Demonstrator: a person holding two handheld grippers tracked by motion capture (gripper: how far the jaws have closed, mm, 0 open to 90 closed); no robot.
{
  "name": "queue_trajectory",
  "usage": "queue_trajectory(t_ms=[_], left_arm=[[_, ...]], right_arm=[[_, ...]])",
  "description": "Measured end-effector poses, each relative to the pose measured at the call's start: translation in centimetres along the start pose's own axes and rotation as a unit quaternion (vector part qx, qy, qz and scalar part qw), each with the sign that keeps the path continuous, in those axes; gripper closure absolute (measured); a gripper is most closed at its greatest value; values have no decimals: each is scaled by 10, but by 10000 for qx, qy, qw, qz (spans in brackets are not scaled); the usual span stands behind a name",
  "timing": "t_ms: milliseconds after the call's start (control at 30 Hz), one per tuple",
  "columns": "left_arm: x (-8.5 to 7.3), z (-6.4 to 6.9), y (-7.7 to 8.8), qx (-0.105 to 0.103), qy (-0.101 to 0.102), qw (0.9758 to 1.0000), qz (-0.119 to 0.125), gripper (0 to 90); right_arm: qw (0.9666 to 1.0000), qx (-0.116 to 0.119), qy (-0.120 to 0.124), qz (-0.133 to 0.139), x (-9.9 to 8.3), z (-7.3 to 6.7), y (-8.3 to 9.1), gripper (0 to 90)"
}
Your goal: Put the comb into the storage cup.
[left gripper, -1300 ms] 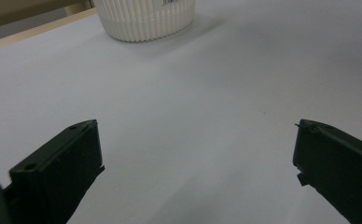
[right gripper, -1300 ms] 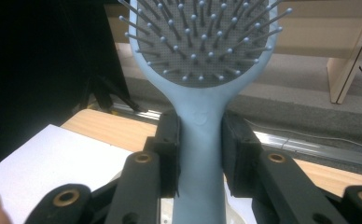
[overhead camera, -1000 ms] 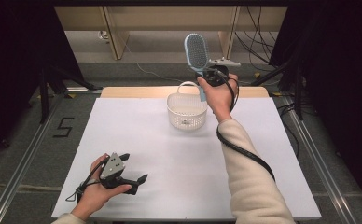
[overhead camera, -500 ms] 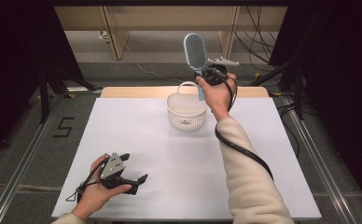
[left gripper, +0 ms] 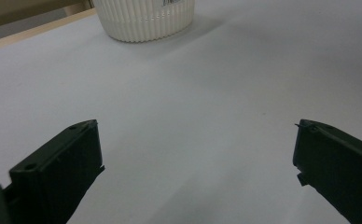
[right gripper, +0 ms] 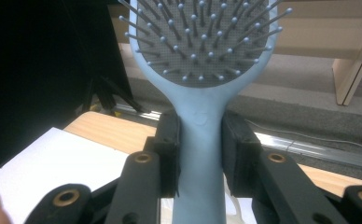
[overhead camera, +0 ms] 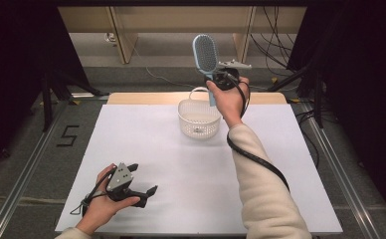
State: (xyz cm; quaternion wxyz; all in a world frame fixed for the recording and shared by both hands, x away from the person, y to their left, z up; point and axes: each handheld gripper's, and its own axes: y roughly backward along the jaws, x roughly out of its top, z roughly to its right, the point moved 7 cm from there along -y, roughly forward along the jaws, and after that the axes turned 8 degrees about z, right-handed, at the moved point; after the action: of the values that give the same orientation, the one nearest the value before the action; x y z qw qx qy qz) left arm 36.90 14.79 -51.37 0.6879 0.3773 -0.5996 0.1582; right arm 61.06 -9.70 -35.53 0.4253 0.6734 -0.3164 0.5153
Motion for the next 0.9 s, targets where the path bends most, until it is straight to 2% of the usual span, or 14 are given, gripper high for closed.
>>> queue_trajectory(t_ms=[900], left_arm=[[0,-1,0,4,-14,10000,-10,7]], right_arm=[[10000,44,44,1,2,-4,-6,707]])
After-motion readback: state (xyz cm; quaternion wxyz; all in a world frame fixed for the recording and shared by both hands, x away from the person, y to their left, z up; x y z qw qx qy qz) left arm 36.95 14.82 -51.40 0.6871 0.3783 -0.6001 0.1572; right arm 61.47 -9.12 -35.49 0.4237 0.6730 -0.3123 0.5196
